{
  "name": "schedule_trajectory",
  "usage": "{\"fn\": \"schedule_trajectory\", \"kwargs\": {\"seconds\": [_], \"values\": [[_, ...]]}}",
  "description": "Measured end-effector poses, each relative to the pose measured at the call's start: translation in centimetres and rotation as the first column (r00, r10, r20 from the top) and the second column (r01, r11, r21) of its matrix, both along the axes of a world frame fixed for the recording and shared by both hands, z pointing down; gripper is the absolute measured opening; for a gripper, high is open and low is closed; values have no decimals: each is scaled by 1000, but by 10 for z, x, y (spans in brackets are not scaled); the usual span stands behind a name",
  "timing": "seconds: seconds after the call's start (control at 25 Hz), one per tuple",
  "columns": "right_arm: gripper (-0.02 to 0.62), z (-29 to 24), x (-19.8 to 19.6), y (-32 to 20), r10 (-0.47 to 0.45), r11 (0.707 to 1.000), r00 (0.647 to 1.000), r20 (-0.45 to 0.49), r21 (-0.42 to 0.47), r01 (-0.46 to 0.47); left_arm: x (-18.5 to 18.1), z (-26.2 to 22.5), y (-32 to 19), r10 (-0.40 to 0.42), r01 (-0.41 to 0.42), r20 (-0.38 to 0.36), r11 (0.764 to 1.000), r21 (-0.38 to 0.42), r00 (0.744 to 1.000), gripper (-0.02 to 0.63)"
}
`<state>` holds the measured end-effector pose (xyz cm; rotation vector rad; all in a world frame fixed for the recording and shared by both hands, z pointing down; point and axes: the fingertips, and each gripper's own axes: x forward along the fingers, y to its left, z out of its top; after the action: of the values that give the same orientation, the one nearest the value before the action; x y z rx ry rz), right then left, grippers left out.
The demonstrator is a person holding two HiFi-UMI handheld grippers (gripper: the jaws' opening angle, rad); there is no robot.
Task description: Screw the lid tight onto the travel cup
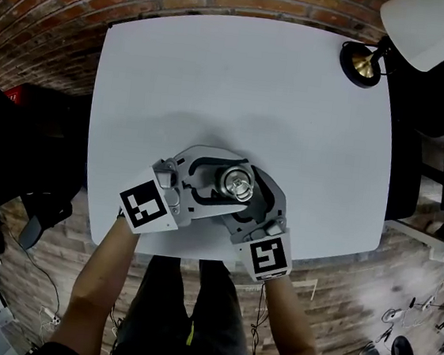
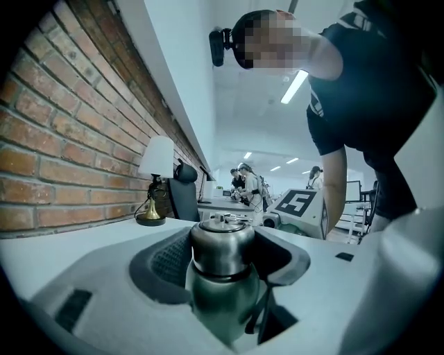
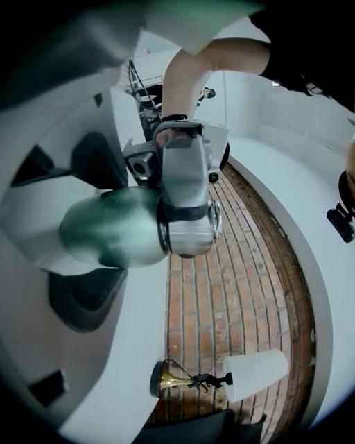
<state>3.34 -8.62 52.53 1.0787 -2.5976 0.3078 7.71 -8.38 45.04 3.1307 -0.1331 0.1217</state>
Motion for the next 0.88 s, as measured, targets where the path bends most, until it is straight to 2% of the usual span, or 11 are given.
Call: {"fn": "schedule_trajectory", "kwargs": {"seconds": [0.16,0.36,0.56,0.64,0.88], "values": [[331,0,1,1,0,1000,999,-32,18,0,0,0,0,4,-4,2,1000,8,1000,270],[331,-2,6,5,26,1000,1000,-15,11,-26,0,1,1,-8,8,2,1000,6,1000,276],[331,-10,11,8,55,998,998,7,4,-55,-9,0,-3,-44,44,4,999,-3,999,333],[331,-12,14,10,68,998,998,7,3,-68,-12,-1,-2,-58,58,8,998,-27,998,334],[330,-14,26,17,109,994,994,-9,-2,-109,-22,-5,6,-66,67,31,998,-10,997,334]]}}
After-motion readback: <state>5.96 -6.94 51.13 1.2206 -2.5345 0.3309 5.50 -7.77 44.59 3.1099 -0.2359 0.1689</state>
